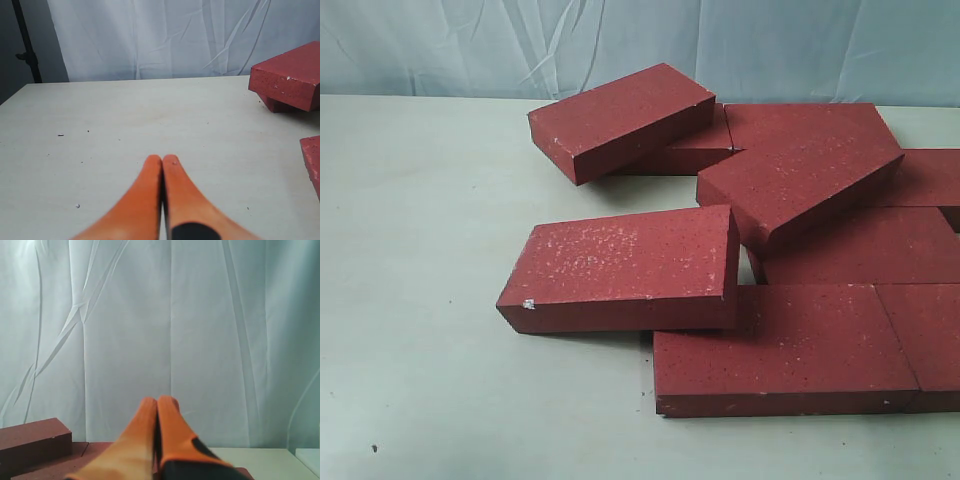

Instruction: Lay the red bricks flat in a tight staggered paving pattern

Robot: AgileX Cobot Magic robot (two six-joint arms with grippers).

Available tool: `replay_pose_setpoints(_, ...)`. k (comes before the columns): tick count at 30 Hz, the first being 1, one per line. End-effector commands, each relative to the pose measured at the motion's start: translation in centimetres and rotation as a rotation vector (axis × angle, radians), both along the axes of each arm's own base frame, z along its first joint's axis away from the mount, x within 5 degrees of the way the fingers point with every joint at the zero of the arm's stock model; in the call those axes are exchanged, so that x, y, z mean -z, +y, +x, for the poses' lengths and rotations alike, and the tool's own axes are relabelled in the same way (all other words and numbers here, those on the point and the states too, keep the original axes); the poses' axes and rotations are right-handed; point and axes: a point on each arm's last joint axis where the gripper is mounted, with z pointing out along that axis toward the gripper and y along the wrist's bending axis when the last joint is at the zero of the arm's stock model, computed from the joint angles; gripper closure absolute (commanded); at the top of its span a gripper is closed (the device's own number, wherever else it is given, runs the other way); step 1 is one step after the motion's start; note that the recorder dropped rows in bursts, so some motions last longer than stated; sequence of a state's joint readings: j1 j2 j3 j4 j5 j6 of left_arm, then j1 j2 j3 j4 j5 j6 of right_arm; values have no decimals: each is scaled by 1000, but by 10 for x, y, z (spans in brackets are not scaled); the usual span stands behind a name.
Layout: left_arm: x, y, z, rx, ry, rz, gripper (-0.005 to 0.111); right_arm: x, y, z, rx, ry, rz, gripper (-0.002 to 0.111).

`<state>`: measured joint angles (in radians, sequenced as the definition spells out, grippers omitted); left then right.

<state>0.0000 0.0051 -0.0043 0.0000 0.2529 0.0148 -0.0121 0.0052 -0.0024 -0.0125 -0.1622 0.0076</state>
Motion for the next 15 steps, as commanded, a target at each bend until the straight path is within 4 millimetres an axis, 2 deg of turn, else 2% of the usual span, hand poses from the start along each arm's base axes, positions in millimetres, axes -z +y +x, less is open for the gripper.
replay_pose_setpoints(1, 0, 0, 0, -4, -14, -4, 107, -19, 0, -5, 12, -65, -37, 109)
replay_pose_setpoints(8, 0, 0, 0, -4, -14, -4, 107, -60, 0, -8, 19, -106, -64, 109)
replay_pose_setpoints(15, 0, 0, 0, -4, -14, -4, 107, -103, -1, 8, 22, -7, -62, 109)
